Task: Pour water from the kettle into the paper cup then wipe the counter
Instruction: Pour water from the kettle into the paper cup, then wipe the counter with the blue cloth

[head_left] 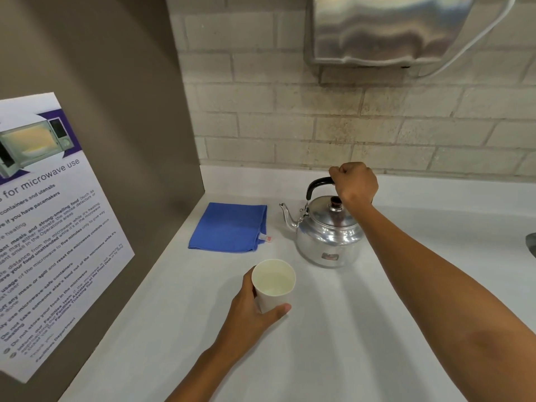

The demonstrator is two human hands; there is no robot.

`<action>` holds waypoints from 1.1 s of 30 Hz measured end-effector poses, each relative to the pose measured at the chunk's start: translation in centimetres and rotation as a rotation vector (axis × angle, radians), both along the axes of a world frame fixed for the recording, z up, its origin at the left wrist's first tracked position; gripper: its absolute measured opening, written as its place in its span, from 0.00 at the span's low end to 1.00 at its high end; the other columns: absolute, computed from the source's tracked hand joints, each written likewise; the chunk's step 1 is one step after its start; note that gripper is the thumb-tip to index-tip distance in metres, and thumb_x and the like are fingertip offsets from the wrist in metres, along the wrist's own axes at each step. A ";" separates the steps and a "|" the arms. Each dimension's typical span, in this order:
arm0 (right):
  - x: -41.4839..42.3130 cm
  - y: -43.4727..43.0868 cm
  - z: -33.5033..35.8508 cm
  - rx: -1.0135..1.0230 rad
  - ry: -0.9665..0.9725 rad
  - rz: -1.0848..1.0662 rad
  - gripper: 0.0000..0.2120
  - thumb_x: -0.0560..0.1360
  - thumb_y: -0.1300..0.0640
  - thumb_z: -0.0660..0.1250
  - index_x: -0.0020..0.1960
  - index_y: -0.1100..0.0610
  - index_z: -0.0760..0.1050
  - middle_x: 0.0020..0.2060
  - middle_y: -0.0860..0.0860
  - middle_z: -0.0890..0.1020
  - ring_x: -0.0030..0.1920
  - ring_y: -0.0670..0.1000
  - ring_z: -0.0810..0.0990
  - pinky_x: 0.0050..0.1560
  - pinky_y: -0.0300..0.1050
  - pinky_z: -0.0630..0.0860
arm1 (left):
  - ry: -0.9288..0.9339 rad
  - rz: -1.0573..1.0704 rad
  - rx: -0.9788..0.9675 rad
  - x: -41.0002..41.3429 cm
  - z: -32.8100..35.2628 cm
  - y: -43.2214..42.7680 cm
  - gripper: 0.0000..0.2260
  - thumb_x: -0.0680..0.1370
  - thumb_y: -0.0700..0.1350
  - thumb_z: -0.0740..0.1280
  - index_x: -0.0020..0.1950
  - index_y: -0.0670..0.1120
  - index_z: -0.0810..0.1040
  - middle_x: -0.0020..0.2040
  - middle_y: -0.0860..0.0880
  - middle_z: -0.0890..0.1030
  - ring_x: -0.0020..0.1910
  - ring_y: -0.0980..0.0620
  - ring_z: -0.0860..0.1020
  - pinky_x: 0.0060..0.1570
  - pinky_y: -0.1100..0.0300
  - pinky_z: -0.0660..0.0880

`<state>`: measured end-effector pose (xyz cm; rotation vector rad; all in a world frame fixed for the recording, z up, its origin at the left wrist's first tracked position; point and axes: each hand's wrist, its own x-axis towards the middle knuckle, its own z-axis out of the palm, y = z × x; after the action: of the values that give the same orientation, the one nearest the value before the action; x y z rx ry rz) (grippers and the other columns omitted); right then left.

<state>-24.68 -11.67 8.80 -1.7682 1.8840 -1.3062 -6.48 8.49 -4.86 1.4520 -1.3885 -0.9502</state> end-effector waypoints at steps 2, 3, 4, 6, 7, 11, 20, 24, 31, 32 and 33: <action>-0.1 -0.1 -0.3 0.007 0.010 0.000 0.19 0.69 0.60 0.61 0.22 0.55 0.59 0.20 0.51 0.62 0.24 0.49 0.59 0.27 0.40 0.56 | 0.003 -0.002 -0.002 0.0 0.0 0.0 0.34 0.57 0.63 0.73 0.58 0.67 0.60 0.57 0.71 0.66 0.56 0.70 0.69 0.44 0.82 0.67; -0.1 -0.1 -0.4 0.013 0.017 0.000 0.19 0.69 0.60 0.61 0.22 0.55 0.59 0.20 0.51 0.61 0.24 0.49 0.58 0.27 0.40 0.55 | 0.004 -0.003 0.000 0.0 0.1 0.1 0.34 0.57 0.63 0.73 0.58 0.66 0.61 0.57 0.71 0.66 0.56 0.70 0.69 0.45 0.82 0.67; -0.2 -0.1 -0.6 0.019 0.024 -0.003 0.18 0.69 0.60 0.61 0.23 0.55 0.59 0.20 0.51 0.61 0.24 0.49 0.58 0.27 0.40 0.55 | 0.005 -0.003 0.003 0.0 0.1 0.1 0.34 0.57 0.63 0.73 0.58 0.65 0.61 0.58 0.71 0.66 0.56 0.69 0.69 0.45 0.83 0.67; -0.4 -0.1 -1.0 0.026 0.026 -0.016 0.18 0.69 0.60 0.61 0.23 0.55 0.59 0.20 0.51 0.62 0.24 0.49 0.58 0.27 0.40 0.55 | 0.009 -0.005 0.009 0.0 0.0 0.1 0.34 0.57 0.63 0.73 0.58 0.65 0.61 0.58 0.70 0.66 0.57 0.67 0.69 0.46 0.83 0.67; -0.4 -0.1 -1.1 0.024 0.023 -0.022 0.18 0.69 0.60 0.61 0.23 0.55 0.59 0.20 0.51 0.62 0.24 0.49 0.58 0.27 0.40 0.55 | 0.009 -0.006 0.010 0.0 0.0 0.1 0.34 0.58 0.63 0.73 0.58 0.65 0.61 0.58 0.70 0.66 0.57 0.67 0.69 0.46 0.83 0.67; -0.4 -0.2 -1.2 0.022 0.029 -0.034 0.19 0.69 0.60 0.61 0.23 0.55 0.58 0.20 0.50 0.61 0.24 0.49 0.58 0.27 0.41 0.55 | 0.000 -0.010 0.012 0.0 -0.1 0.0 0.33 0.58 0.62 0.73 0.58 0.66 0.60 0.57 0.71 0.64 0.56 0.68 0.68 0.45 0.83 0.67; -0.5 -0.4 -1.8 0.004 0.079 -0.031 0.16 0.74 0.54 0.61 0.28 0.59 0.70 0.23 0.54 0.70 0.27 0.53 0.68 0.27 0.38 0.58 | -0.017 -0.083 0.036 0.9 -0.3 0.0 0.35 0.59 0.61 0.75 0.60 0.67 0.59 0.60 0.71 0.65 0.60 0.64 0.69 0.50 0.79 0.70; -0.5 0.1 -1.9 -0.034 0.147 -0.032 0.18 0.77 0.51 0.60 0.32 0.61 0.72 0.28 0.57 0.75 0.33 0.59 0.74 0.29 0.41 0.63 | -0.151 -0.168 0.032 3.0 -0.3 -0.3 0.40 0.64 0.55 0.76 0.67 0.68 0.53 0.68 0.67 0.62 0.67 0.64 0.63 0.63 0.68 0.63; 0.7 4.4 -3.2 -0.428 0.259 0.012 0.11 0.73 0.60 0.65 0.55 0.61 0.75 0.55 0.60 0.76 0.59 0.59 0.72 0.60 0.50 0.69 | -0.345 -0.139 -0.028 7.5 1.7 -3.7 0.34 0.74 0.39 0.67 0.74 0.54 0.54 0.76 0.56 0.53 0.71 0.62 0.53 0.66 0.67 0.53; 1.1 5.2 -3.4 -0.455 0.265 0.029 0.11 0.73 0.61 0.65 0.55 0.61 0.75 0.55 0.60 0.76 0.59 0.59 0.72 0.60 0.49 0.68 | -0.365 -0.124 -0.037 7.7 2.0 -4.5 0.32 0.75 0.38 0.66 0.74 0.53 0.54 0.76 0.54 0.53 0.73 0.59 0.53 0.67 0.65 0.53; 1.5 6.0 -3.7 -0.466 0.275 0.046 0.11 0.73 0.63 0.64 0.55 0.61 0.75 0.55 0.60 0.76 0.59 0.59 0.73 0.59 0.46 0.67 | -0.380 -0.111 -0.045 7.7 2.3 -5.4 0.30 0.76 0.39 0.65 0.74 0.51 0.55 0.76 0.52 0.53 0.74 0.55 0.53 0.68 0.62 0.54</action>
<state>-23.19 -5.63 5.06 -2.3080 1.7510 -1.6602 1.26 3.08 -2.53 1.5911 -1.7694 -0.7277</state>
